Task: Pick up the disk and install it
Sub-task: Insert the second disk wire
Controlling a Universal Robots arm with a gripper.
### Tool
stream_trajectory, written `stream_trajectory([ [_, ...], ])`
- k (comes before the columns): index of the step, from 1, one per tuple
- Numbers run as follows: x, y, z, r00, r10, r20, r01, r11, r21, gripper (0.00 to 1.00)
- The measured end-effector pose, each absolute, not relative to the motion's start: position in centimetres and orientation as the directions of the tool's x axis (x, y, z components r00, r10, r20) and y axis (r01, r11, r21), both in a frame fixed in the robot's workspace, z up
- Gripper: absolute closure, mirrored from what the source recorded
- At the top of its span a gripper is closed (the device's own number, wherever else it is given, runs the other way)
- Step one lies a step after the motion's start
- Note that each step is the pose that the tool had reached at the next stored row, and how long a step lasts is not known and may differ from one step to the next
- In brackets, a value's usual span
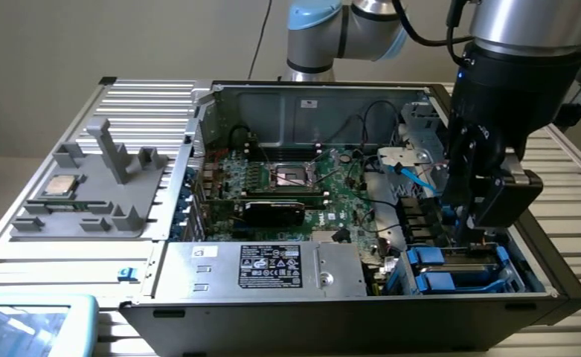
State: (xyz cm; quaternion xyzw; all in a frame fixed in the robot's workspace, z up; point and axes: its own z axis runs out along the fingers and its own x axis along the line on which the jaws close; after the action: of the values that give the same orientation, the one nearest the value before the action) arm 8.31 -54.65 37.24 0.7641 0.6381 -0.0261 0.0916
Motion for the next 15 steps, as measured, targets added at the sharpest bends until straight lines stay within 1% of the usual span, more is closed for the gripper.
stream_trajectory([
  [10,7.89,-54.14,36.67,0.184,0.97,-0.156,0.979,-0.167,0.114,0.4],
  [14,7.88,-54.13,36.67,0.166,0.972,-0.164,0.982,-0.149,0.115,0.4],
  [15,7.87,-54.13,36.68,0.161,0.972,-0.169,0.983,-0.143,0.116,0.42],
])
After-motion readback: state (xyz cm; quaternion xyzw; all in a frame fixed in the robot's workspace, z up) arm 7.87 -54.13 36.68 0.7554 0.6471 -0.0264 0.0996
